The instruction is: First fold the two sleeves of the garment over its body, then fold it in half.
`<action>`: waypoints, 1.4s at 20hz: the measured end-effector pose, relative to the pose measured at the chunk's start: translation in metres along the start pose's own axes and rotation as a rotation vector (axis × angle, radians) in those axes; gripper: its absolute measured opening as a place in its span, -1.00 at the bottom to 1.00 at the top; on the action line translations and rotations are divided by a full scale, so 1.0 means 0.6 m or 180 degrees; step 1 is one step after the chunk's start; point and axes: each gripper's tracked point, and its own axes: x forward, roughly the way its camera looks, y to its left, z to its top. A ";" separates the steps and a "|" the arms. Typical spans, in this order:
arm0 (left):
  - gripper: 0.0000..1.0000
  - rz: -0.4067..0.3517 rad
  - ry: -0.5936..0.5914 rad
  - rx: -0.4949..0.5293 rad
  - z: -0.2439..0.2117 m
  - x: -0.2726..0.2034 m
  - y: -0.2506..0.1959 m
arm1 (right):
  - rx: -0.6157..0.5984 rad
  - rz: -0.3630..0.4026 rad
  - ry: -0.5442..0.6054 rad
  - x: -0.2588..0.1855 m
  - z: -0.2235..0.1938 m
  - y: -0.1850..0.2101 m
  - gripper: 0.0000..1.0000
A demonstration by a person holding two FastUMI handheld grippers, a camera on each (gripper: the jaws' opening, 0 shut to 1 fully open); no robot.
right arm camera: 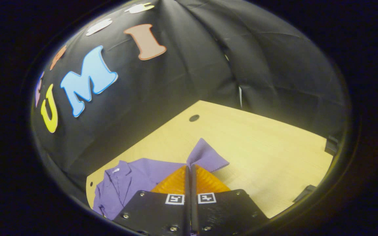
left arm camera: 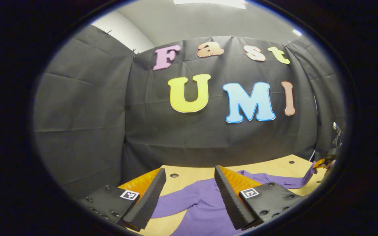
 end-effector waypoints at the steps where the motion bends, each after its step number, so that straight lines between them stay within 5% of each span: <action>1: 0.94 0.0018 0.0011 -0.0003 -0.002 -0.003 0.003 | -0.0137 0.0088 -0.0014 0.004 0.004 0.030 -0.98; 9: 0.94 0.0305 0.0075 -0.0004 -0.021 -0.048 0.049 | -0.1067 0.0835 0.0036 0.021 -0.038 0.264 -0.99; 15: 0.94 0.0628 0.0116 -0.0041 -0.037 -0.082 0.115 | -0.1386 0.1282 0.0175 0.018 -0.100 0.398 -0.99; 22: 0.94 0.0805 0.0196 -0.0086 -0.066 -0.112 0.177 | -0.1637 0.1501 0.0551 0.028 -0.229 0.508 -0.99; 28: 0.94 0.0954 0.0220 -0.0075 -0.095 -0.137 0.245 | -0.2198 0.1457 0.0691 0.045 -0.338 0.566 -0.99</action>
